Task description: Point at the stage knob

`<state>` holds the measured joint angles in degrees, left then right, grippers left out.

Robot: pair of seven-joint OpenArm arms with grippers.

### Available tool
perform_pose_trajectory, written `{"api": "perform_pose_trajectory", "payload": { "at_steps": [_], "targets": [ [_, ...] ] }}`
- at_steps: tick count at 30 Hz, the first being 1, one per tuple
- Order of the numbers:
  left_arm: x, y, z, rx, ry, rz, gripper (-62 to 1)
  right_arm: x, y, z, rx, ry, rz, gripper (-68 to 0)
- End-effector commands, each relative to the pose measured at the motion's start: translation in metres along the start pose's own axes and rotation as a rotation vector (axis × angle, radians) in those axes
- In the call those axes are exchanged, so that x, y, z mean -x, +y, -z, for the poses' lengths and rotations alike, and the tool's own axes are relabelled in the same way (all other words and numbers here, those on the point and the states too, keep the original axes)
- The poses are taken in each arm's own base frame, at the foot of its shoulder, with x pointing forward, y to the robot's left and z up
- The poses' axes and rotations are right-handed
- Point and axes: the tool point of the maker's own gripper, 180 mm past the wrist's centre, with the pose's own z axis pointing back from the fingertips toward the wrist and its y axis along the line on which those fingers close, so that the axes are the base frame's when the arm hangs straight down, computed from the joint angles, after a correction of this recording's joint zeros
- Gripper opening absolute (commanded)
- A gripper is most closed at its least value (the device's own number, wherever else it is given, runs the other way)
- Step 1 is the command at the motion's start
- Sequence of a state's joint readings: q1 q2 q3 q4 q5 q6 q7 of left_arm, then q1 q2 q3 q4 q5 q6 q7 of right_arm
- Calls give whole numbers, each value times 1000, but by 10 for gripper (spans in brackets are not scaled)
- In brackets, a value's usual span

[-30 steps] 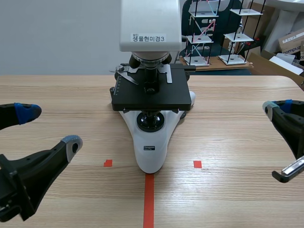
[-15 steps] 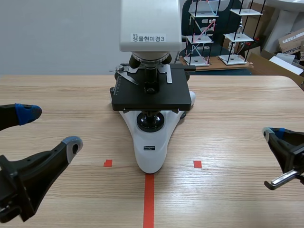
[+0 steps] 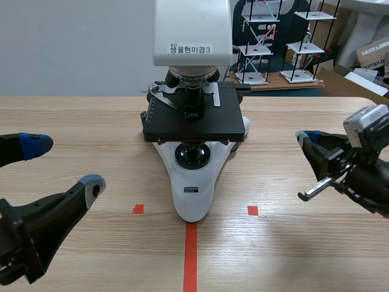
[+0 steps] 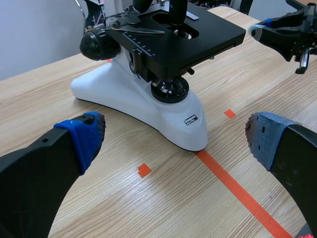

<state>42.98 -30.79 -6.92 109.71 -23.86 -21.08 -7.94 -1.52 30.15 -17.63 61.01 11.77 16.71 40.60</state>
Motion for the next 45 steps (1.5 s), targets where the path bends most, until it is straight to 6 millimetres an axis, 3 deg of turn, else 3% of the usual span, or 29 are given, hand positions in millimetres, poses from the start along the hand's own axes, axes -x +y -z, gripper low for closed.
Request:
{"api": "perform_pose_trajectory", "payload": {
  "at_steps": [1,9,19,27,45],
  "targets": [
    [-8,0,1,-1,-34,-1,-11,-11,-8,6,5,-41,-20,-676],
    [-8,0,1,-1,-33,-1,-11,-16,-4,24,-30,-81,-26,-676],
    [-8,0,1,-1,-32,-1,-11,-15,14,46,-82,-88,-26,-676],
    [-7,0,1,-1,-29,-1,-11,-23,10,54,-71,-110,-60,-676],
    [-5,0,1,-1,-15,-1,-11,-22,11,56,-76,-98,-72,-676]
  ]
}}
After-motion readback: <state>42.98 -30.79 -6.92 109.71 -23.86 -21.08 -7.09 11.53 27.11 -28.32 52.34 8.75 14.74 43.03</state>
